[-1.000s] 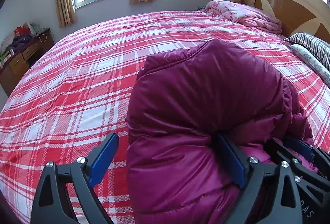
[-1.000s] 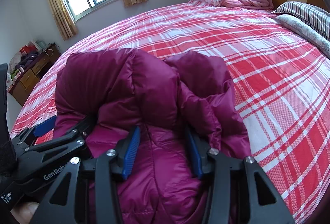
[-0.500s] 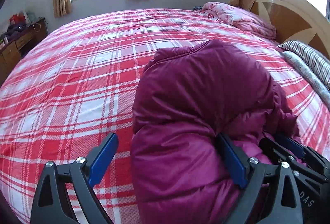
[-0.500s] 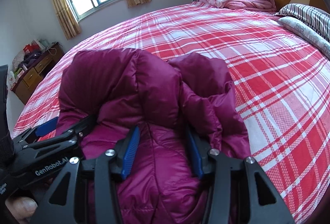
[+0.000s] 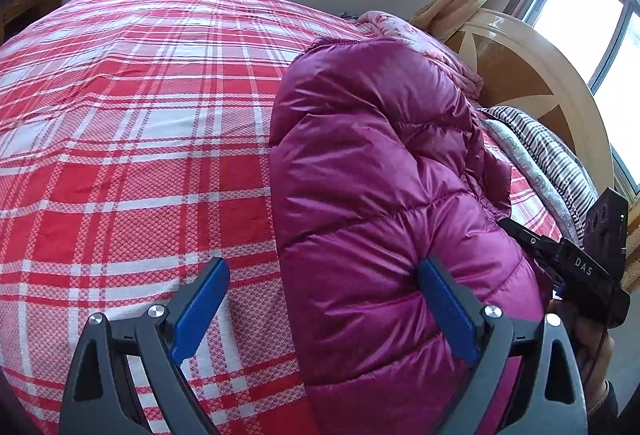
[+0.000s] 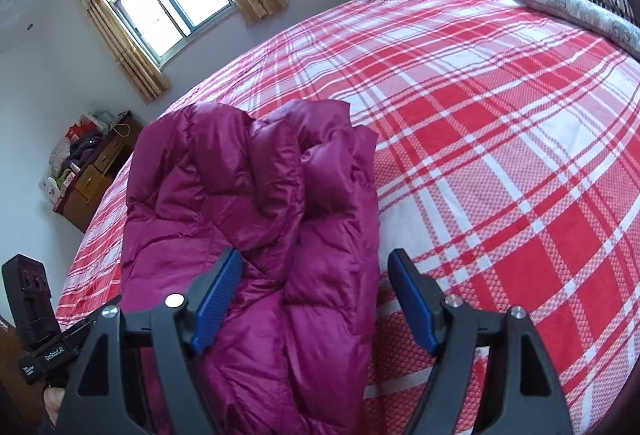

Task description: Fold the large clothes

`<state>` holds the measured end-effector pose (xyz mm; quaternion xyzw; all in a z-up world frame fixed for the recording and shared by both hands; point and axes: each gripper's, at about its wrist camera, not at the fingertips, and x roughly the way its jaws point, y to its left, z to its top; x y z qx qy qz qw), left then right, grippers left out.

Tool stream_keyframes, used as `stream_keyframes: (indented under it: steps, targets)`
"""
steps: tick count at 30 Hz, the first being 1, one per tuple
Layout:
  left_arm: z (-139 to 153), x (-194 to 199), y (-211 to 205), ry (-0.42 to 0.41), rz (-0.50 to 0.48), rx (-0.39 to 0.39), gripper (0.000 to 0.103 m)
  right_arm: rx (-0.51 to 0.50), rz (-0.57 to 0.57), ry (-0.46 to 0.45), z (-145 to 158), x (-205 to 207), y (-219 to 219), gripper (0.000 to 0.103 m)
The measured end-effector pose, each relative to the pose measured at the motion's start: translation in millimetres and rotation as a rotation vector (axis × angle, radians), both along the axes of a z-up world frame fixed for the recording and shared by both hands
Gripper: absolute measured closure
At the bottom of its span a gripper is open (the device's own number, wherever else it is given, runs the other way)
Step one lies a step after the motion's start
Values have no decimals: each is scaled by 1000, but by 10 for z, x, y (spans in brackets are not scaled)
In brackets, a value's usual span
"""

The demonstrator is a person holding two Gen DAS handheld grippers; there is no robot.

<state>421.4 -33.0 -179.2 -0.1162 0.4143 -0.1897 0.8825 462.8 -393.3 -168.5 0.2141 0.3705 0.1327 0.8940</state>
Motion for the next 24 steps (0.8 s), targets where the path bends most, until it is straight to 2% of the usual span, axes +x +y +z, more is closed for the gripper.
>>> stream_keyframes:
  steps: [3, 5, 6, 8, 9, 10, 11, 13, 16, 24]
  targets:
    - [-31, 50, -54, 20, -18, -19, 7, 45, 49, 9, -92, 11, -27, 26]
    - [-45, 89, -70, 31, -31, -26, 7, 69, 91, 12, -123, 34, -62, 36]
    - [-45, 95, -79, 32, -35, -29, 7, 74, 100, 15, -116, 25, -69, 37]
    - [-34, 86, -108, 26, -40, -21, 7, 101, 132, 24, -127, 13, -122, 49]
    - [-13, 57, -147, 15, -52, -19, 14, 116, 147, 28, -126, -10, -128, 55]
    - [23, 12, -195, -2, -76, -27, 37, 154, 166, 38, -142, -30, -168, 68]
    - [73, -55, -252, -28, -83, -17, 39, 169, 161, 37, -139, -75, -211, 73]
    - [157, -169, -384, -68, -74, 64, 48, 142, 152, 16, -97, -216, -173, 76]
    - [290, -354, -438, -104, -66, 123, 62, 128, 151, -7, -22, -410, -168, 78]
    - [606, -907, -129, -177, 3, 200, 64, 101, 241, -69, 186, -858, 205, 79]
